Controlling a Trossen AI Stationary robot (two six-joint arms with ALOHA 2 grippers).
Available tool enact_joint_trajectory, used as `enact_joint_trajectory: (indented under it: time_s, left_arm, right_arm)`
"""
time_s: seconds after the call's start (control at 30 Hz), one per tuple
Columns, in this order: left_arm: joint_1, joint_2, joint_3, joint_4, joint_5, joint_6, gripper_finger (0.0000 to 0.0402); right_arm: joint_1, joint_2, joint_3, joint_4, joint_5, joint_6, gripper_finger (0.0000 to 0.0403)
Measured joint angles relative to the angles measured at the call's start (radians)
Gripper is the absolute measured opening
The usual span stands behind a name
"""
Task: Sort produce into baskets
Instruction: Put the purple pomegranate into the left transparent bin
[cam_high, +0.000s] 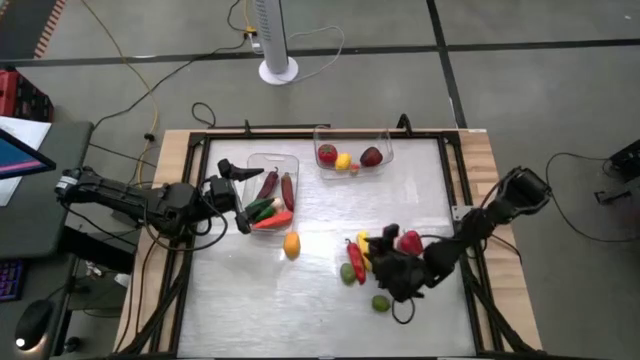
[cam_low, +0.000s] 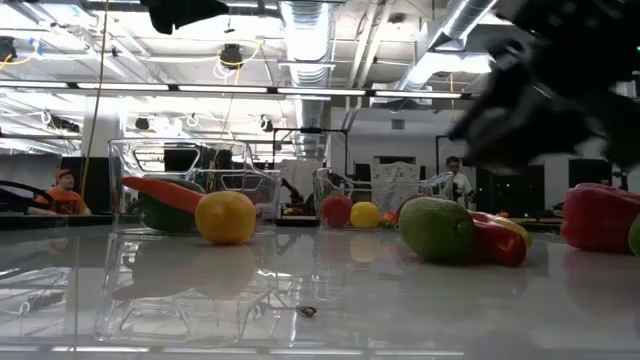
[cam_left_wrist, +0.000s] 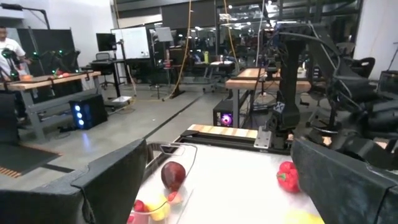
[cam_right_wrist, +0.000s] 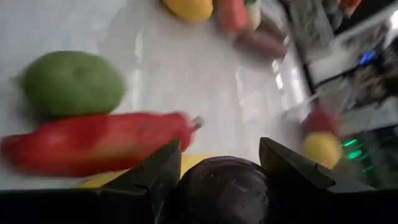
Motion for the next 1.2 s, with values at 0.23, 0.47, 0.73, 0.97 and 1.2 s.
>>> enact_joint_trajectory:
  time_s: [0.23, 0.47, 0.73, 0.97, 1.2]
  left_arm:
    - [0.000, 0.000, 0.000, -0.002, 0.000, 0.002, 0.0387]
    - [0.000, 0.000, 0.000, -0.003, 0.001, 0.002, 0.0387]
    - [0.000, 0.000, 0.000, -0.003, -0.001, 0.020, 0.0387]
    - [0.000, 0.000, 0.000, 0.007, -0.001, 0.019, 0.0387]
    - [0.001, 0.000, 0.000, 0.021, 0.026, 0.025, 0.0387]
  right_arm:
    - [-0.204, -0.002, 0.078, 0.212, -0.191, -0.261, 0.0234]
    - [-0.418, 0.007, 0.078, 0.617, -0.527, -0.315, 0.0235]
    - [-0.604, 0.006, 0.079, 0.935, -0.864, -0.197, 0.0236]
    - [-0.676, 0.007, 0.079, 0.985, -0.871, -0.041, 0.0236]
    - [-0.672, 0.132, 0.138, 1.093, -0.867, -0.018, 0.0236]
